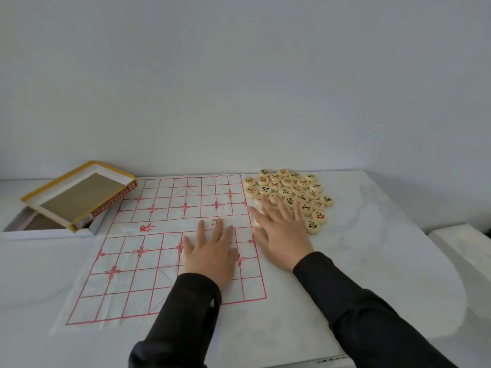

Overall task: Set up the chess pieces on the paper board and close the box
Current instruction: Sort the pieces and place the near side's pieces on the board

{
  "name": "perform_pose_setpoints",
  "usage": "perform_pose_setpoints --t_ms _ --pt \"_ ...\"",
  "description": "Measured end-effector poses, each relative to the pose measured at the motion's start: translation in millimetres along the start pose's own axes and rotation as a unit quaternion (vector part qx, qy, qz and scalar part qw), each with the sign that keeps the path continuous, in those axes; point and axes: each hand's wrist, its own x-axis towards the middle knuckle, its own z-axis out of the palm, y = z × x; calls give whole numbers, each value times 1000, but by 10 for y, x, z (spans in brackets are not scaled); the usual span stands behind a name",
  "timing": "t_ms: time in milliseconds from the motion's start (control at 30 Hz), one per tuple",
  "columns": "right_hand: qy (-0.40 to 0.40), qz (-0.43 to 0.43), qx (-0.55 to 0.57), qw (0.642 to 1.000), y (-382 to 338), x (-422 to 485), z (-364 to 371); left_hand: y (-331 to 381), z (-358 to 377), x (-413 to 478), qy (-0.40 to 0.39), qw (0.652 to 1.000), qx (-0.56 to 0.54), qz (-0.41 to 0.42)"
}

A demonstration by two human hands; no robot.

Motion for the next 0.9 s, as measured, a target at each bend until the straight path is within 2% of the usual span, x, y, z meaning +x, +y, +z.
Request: perform_pose_setpoints --t_ms 367,467,567,733,833,900 --pt "-43 55 -3 998 208 156 -57 -5 96 -91 25 999 38 20" --pt "-21 77 -2 997 103 119 -135 -80 30 -148 17 999 33 40" --pt "2 85 50 995 -232 -16 -247 -295 -61 -199 -4 997 70 31" --pt "-100 79 76 989 -773 -303 -158 -540 -77 -266 -48 996 81 1" --pt "-117 95 84 985 -813 -313 -130 -584 -65 -322 -44 994 99 28" --pt "-118 135 159 971 -800 -270 -201 -602 -84 -358 -37 992 112 46"
